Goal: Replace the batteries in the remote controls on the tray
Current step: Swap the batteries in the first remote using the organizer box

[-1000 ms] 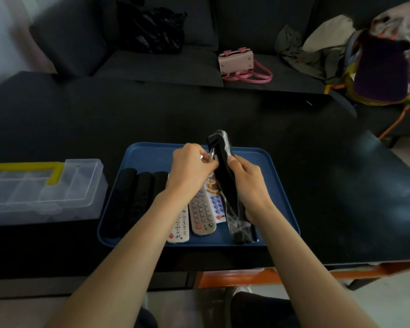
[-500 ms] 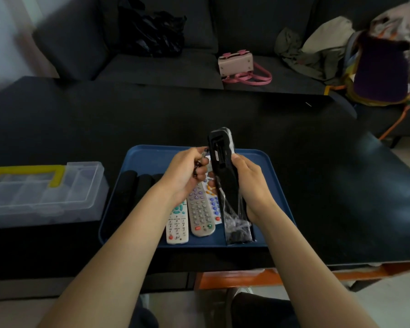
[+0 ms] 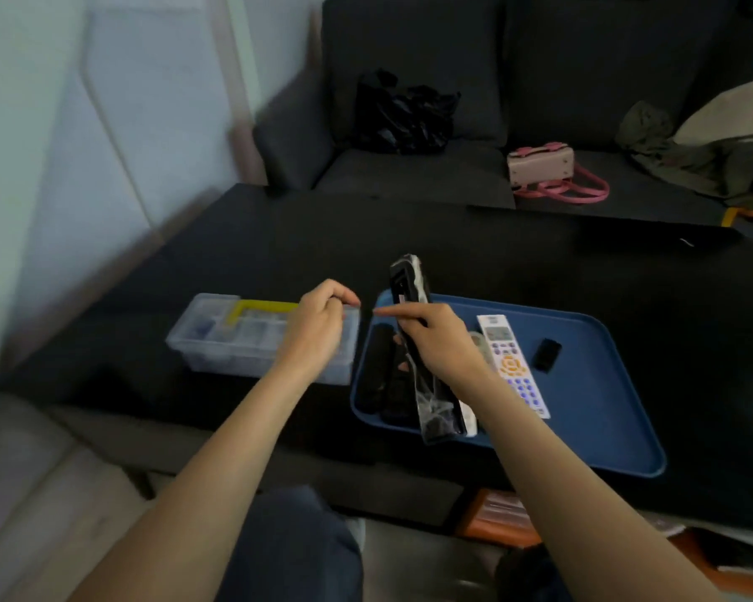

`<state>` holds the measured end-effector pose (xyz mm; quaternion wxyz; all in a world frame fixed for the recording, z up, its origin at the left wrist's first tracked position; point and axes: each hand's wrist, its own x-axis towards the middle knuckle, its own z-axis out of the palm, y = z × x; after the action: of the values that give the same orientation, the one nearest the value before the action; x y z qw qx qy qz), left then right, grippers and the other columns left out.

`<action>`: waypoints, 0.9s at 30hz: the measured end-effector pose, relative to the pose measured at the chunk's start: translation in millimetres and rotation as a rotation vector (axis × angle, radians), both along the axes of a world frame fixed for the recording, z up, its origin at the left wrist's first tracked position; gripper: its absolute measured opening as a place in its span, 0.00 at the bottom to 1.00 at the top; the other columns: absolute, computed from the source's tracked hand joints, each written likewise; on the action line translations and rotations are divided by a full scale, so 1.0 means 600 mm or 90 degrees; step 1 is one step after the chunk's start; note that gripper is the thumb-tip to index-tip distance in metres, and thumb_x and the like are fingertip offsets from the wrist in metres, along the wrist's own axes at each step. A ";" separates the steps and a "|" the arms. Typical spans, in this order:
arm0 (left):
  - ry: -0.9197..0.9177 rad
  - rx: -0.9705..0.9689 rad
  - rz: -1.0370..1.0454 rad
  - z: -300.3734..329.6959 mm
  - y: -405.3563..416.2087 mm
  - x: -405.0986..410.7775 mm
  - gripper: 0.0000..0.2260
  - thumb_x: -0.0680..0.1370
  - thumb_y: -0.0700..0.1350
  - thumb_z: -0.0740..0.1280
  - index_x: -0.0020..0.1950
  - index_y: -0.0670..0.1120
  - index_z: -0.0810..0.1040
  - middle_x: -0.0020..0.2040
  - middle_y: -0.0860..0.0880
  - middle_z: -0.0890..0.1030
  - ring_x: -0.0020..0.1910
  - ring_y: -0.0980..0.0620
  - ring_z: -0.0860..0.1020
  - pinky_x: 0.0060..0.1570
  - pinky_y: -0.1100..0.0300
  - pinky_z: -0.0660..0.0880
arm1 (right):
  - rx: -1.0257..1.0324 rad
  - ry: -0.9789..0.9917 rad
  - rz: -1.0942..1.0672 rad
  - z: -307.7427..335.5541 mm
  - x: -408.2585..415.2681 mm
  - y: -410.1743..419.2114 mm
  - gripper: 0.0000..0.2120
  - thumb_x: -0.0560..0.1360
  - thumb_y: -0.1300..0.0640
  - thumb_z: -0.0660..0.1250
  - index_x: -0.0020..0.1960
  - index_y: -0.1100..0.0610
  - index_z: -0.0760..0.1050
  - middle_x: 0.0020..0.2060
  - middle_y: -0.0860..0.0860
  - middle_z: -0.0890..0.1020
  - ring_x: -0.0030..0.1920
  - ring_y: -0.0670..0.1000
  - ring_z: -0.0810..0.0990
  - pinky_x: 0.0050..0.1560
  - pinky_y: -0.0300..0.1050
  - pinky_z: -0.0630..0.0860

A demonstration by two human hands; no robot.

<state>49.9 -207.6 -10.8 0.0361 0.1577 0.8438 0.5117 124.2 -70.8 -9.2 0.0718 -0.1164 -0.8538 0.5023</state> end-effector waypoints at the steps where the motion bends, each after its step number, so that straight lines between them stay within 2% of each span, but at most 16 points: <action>1: 0.044 -0.088 0.003 0.003 -0.034 -0.003 0.13 0.79 0.39 0.55 0.43 0.52 0.75 0.45 0.47 0.75 0.37 0.55 0.71 0.38 0.59 0.67 | 0.052 -0.001 0.003 0.000 -0.009 -0.022 0.16 0.80 0.63 0.57 0.60 0.50 0.79 0.48 0.53 0.77 0.43 0.52 0.78 0.42 0.44 0.79; 3: 0.124 -0.308 -0.005 0.006 -0.095 -0.009 0.08 0.79 0.47 0.59 0.55 0.53 0.76 0.54 0.47 0.71 0.45 0.52 0.74 0.42 0.57 0.68 | 0.161 -0.002 0.032 -0.002 -0.025 -0.061 0.16 0.80 0.62 0.58 0.64 0.52 0.76 0.55 0.54 0.71 0.47 0.51 0.74 0.46 0.39 0.71; 4: 0.153 -0.406 -0.012 0.008 -0.134 -0.015 0.13 0.77 0.50 0.63 0.61 0.53 0.73 0.58 0.47 0.68 0.50 0.49 0.74 0.45 0.55 0.70 | 0.215 -0.010 0.056 -0.002 -0.036 -0.089 0.17 0.79 0.61 0.59 0.66 0.52 0.74 0.59 0.55 0.68 0.51 0.52 0.73 0.50 0.39 0.70; 6: 0.174 -0.521 -0.046 0.002 -0.166 -0.025 0.25 0.74 0.52 0.68 0.69 0.52 0.67 0.64 0.45 0.64 0.60 0.45 0.71 0.54 0.52 0.73 | 0.342 -0.029 0.073 -0.009 -0.046 -0.111 0.18 0.79 0.58 0.62 0.69 0.52 0.71 0.66 0.56 0.62 0.60 0.57 0.70 0.59 0.47 0.72; 7: 0.185 -0.556 -0.053 -0.003 -0.182 -0.032 0.30 0.72 0.53 0.71 0.71 0.51 0.64 0.65 0.44 0.62 0.63 0.44 0.69 0.57 0.51 0.72 | 0.415 -0.040 0.078 -0.011 -0.051 -0.126 0.19 0.78 0.56 0.64 0.68 0.52 0.70 0.68 0.56 0.60 0.63 0.59 0.68 0.61 0.51 0.72; 9: 0.215 -0.627 -0.046 -0.013 -0.203 -0.047 0.35 0.70 0.53 0.73 0.71 0.48 0.61 0.65 0.44 0.61 0.62 0.44 0.70 0.57 0.51 0.72 | 0.558 -0.066 0.092 -0.014 -0.060 -0.151 0.21 0.76 0.51 0.67 0.67 0.53 0.70 0.70 0.57 0.57 0.65 0.60 0.65 0.59 0.56 0.72; 13: 0.268 -0.775 -0.038 -0.021 -0.209 -0.072 0.31 0.72 0.45 0.72 0.71 0.43 0.62 0.66 0.43 0.61 0.60 0.45 0.70 0.52 0.54 0.73 | 0.730 -0.113 0.096 -0.034 -0.082 -0.178 0.28 0.74 0.50 0.70 0.70 0.56 0.66 0.72 0.60 0.54 0.67 0.63 0.62 0.59 0.59 0.71; 17: 0.309 -0.889 -0.115 -0.025 -0.204 -0.094 0.26 0.73 0.40 0.69 0.69 0.39 0.66 0.66 0.40 0.62 0.59 0.44 0.72 0.50 0.53 0.77 | 0.803 -0.095 0.078 -0.053 -0.094 -0.187 0.30 0.74 0.53 0.69 0.72 0.58 0.63 0.73 0.62 0.52 0.68 0.64 0.62 0.59 0.59 0.72; 21: 0.386 -0.967 -0.179 -0.022 -0.199 -0.101 0.17 0.75 0.36 0.65 0.64 0.38 0.71 0.67 0.37 0.65 0.56 0.44 0.75 0.45 0.55 0.75 | 0.842 -0.082 0.088 -0.054 -0.096 -0.193 0.21 0.78 0.59 0.63 0.70 0.60 0.67 0.73 0.64 0.52 0.66 0.64 0.64 0.54 0.55 0.75; 24: 0.380 -0.962 -0.217 -0.017 -0.201 -0.114 0.18 0.75 0.39 0.67 0.64 0.39 0.71 0.66 0.39 0.68 0.57 0.43 0.76 0.48 0.55 0.75 | 0.833 -0.107 0.102 -0.054 -0.095 -0.197 0.18 0.78 0.61 0.62 0.68 0.61 0.69 0.74 0.64 0.52 0.66 0.64 0.65 0.52 0.52 0.77; 27: 0.346 -0.918 -0.238 -0.004 -0.208 -0.124 0.20 0.74 0.43 0.69 0.63 0.41 0.72 0.63 0.42 0.70 0.57 0.44 0.76 0.50 0.54 0.74 | 0.814 -0.121 0.114 -0.050 -0.095 -0.197 0.20 0.79 0.60 0.62 0.69 0.60 0.68 0.74 0.62 0.51 0.65 0.62 0.66 0.52 0.51 0.77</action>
<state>-24.7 -332.4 -13.1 0.0074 0.3538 0.9060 -0.2321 67.4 -188.9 -39.2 0.0087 -0.0229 -0.9933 -0.1133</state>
